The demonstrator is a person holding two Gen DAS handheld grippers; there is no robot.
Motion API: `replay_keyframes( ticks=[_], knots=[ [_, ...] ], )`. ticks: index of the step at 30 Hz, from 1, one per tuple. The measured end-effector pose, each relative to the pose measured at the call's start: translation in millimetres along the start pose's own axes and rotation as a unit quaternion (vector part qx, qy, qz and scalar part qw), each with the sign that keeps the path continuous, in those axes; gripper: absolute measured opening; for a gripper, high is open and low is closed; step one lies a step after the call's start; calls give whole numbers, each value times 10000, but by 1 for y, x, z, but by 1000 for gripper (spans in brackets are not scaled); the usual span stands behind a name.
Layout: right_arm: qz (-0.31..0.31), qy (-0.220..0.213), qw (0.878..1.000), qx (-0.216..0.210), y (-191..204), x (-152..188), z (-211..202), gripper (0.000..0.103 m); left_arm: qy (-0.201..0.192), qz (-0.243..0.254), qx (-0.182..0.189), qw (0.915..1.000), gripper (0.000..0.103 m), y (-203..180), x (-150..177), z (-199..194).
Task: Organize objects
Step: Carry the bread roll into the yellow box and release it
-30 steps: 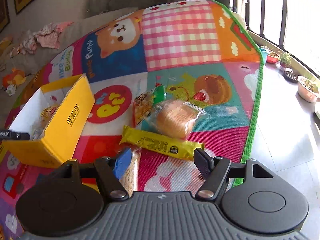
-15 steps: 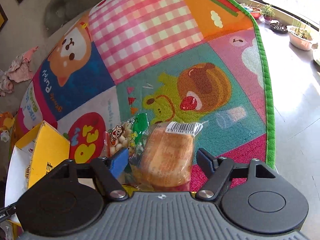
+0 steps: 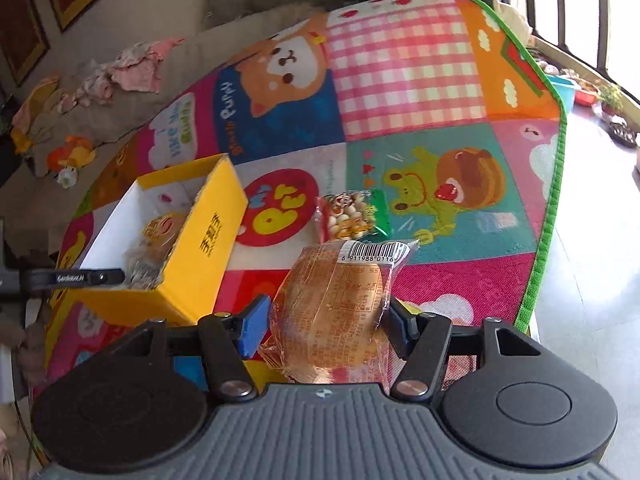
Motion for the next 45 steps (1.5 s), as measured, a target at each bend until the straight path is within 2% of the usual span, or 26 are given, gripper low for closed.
replay_keyframes(
  ticks=[2, 6, 11, 16, 21, 26, 33, 35, 40, 45],
  knots=[
    [-211, 5, 9998, -3, 13, 5, -5, 61, 0, 0, 8, 10000, 12, 0, 0, 0],
    [-368, 196, 9979, -493, 39, 14, -7, 61, -2, 5, 9, 10000, 12, 0, 0, 0],
    [-657, 282, 9948, -727, 68, 15, -4, 61, -9, -5, 38, 10000, 12, -1, 0, 0],
    [-881, 94, 9919, -914, 91, 5, -16, 61, -16, -2, 49, 10000, 13, -1, 0, 0],
    [-891, -421, 9891, -1095, 112, -30, -39, 61, -35, -26, 75, 10000, 13, 0, 0, 0],
    [-1001, -966, 9813, -1331, 143, -71, -56, 61, -32, -40, 109, 9999, 13, 1, 0, 0],
    [-1205, -1278, 9729, -1502, 195, -112, -34, 61, -35, -61, 176, 9998, 14, 2, 1, 0],
    [-1168, -1079, 9730, -1671, 206, -117, -14, 74, -32, -57, 172, 9998, 14, 2, 1, 0],
    [-835, -624, 9805, -1667, 200, -112, 21, 75, -31, -49, 192, 9998, 14, 3, 2, 0],
    [-460, -551, 9889, -1304, 150, -101, 24, 80, -52, -38, 178, 9998, 14, 3, 2, 1]
  ],
)
Point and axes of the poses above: each gripper's, at about its wrist camera, not at the fingertips, and z roughly the way its jaws point, y to its left, x to its underside, the point moved 7 cm from there along z, roughly the way its jaws point, and after that the axes turned 5 degrees about y, right-handed, at the moved point
